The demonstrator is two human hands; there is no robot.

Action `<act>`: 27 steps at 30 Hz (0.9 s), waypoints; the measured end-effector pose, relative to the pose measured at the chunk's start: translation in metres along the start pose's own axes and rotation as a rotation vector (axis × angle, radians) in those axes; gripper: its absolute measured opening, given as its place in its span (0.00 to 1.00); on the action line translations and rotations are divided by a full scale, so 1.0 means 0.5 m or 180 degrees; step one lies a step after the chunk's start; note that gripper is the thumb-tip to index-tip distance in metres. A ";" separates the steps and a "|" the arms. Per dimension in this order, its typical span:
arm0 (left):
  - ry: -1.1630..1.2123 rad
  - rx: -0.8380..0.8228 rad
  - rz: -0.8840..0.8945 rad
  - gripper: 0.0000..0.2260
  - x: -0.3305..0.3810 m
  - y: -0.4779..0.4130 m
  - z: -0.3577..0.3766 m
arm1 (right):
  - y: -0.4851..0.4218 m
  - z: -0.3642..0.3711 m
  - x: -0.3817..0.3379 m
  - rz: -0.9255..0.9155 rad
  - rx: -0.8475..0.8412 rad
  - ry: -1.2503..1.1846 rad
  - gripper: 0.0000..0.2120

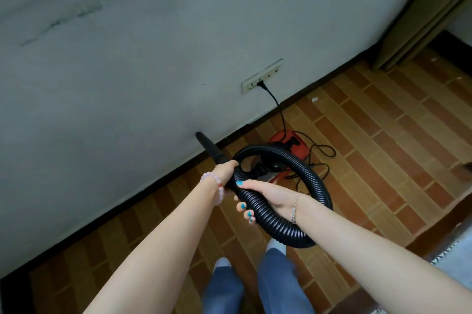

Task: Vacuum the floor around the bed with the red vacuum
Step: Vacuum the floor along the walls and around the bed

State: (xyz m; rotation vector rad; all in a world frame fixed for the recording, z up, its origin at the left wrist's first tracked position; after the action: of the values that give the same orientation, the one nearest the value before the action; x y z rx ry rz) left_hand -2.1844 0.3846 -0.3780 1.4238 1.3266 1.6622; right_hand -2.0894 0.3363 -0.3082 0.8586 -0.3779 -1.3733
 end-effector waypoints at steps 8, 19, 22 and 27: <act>0.0097 -0.0308 -0.0195 0.17 0.041 0.003 0.113 | 0.026 -0.050 -0.037 -0.0317 -0.0084 -0.0714 0.07; -0.0289 -0.0184 0.0209 0.20 0.061 -0.007 0.194 | 0.080 -0.081 -0.035 -0.0364 0.0019 -0.0906 0.04; -0.0345 -0.0275 0.0344 0.16 0.069 0.026 0.208 | 0.102 -0.083 -0.024 -0.0314 0.0157 -0.0818 0.06; -0.0565 -0.0262 0.0517 0.16 0.061 0.075 0.208 | 0.127 -0.071 -0.002 -0.0260 0.0138 -0.0661 0.06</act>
State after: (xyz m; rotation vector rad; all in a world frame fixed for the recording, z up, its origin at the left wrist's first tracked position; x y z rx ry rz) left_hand -2.0875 0.4313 -0.3382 1.6247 1.0575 1.6286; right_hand -2.0213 0.3460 -0.2855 0.7756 -0.5390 -1.5404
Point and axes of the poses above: each hand's wrist, its own y-axis away from the middle knuckle, its own z-axis out of the palm, x = y × z, the point moved 9 cm from there along -y, towards the middle knuckle, and after that the axes turned 6 degrees about y, right-handed, at the moved point
